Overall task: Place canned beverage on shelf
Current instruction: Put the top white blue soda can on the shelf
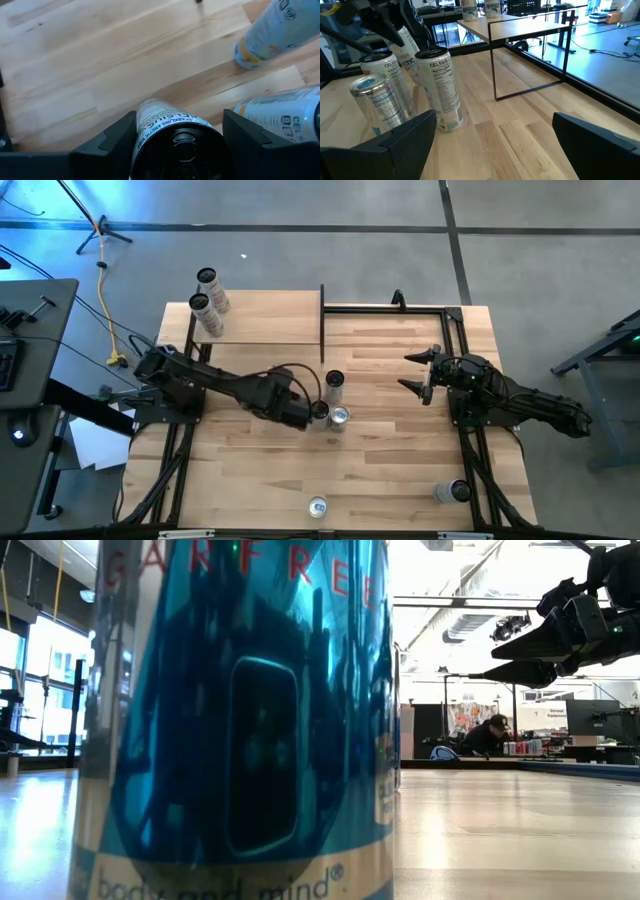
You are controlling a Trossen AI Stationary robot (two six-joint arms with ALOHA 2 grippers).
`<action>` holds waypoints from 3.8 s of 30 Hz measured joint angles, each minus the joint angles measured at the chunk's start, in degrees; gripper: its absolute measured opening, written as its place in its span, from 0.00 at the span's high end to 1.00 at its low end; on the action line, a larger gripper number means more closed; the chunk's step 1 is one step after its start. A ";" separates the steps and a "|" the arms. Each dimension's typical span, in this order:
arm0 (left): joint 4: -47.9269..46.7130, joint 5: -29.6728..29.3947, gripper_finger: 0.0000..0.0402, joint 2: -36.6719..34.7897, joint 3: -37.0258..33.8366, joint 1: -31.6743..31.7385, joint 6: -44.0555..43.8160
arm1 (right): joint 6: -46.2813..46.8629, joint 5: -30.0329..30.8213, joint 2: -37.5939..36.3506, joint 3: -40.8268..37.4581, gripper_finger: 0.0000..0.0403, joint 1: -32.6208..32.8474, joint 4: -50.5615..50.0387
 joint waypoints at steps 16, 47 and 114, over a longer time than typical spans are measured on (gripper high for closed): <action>0.56 -2.71 0.47 -1.19 -4.00 -2.36 -6.02 | -0.02 0.00 0.00 0.00 0.04 -0.01 -0.01; 1.11 -4.80 0.47 -2.56 -8.37 -3.25 -19.49 | -0.02 0.00 0.02 0.00 0.04 0.01 0.01; 27.89 16.17 0.47 -2.51 -8.26 23.74 43.32 | -0.01 0.00 0.00 0.00 0.04 0.00 -0.01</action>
